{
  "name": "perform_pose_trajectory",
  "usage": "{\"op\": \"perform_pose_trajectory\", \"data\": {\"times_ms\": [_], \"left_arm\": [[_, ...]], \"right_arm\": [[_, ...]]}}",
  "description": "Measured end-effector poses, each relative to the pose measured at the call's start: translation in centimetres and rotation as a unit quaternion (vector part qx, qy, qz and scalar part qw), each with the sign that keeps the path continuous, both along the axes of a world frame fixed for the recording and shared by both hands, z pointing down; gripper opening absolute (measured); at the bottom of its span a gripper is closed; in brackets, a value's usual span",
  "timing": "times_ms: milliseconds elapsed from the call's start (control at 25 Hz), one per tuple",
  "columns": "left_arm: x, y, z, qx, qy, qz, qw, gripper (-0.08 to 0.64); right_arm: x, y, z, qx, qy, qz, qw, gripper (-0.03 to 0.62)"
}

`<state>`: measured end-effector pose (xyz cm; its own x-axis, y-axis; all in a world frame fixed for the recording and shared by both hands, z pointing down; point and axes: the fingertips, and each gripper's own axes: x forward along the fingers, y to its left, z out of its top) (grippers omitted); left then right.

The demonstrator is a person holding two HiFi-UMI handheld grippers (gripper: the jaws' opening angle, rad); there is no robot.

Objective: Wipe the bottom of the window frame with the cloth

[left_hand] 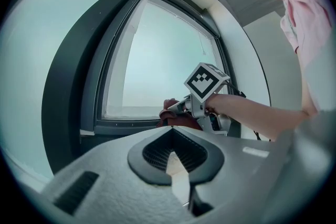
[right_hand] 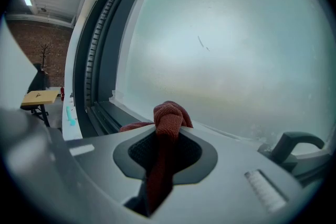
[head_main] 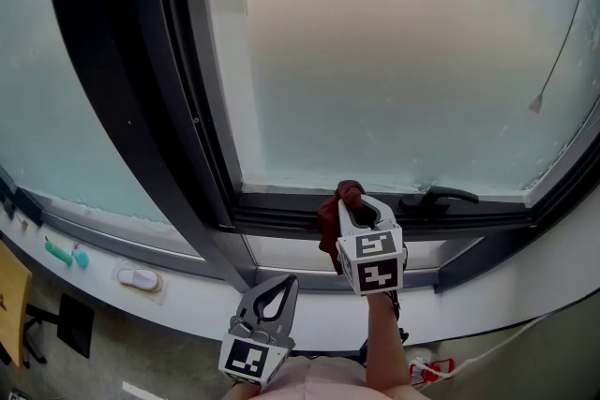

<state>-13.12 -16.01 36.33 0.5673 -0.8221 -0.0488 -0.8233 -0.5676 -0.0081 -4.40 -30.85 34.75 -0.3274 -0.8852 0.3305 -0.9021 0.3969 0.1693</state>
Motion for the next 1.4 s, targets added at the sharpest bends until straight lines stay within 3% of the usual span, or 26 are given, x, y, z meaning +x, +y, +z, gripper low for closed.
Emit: {"op": "perform_pose_trajectory", "data": {"times_ms": [840, 1000, 1160, 1400], "left_arm": [[2.2, 0.5, -0.4, 0.01, 0.004, 0.012, 0.9999, -0.002], [2.4, 0.8, 1.1, -0.025, -0.017, 0.016, 0.9994, -0.002], [3.2, 0.6, -0.1, 0.004, -0.002, 0.02, 0.9998, -0.002], [4.1, 0.5, -0.4, 0.012, 0.001, 0.024, 0.9996, -0.001]], "right_arm": [[4.9, 0.7, 0.2, 0.005, -0.01, 0.03, 0.999, 0.064], [5.5, 0.8, 0.2, 0.005, -0.015, 0.033, 0.999, 0.064], [6.3, 0.8, 0.2, 0.006, -0.015, 0.039, 0.999, 0.064], [7.3, 0.9, 0.2, 0.006, -0.018, 0.043, 0.999, 0.064]]}}
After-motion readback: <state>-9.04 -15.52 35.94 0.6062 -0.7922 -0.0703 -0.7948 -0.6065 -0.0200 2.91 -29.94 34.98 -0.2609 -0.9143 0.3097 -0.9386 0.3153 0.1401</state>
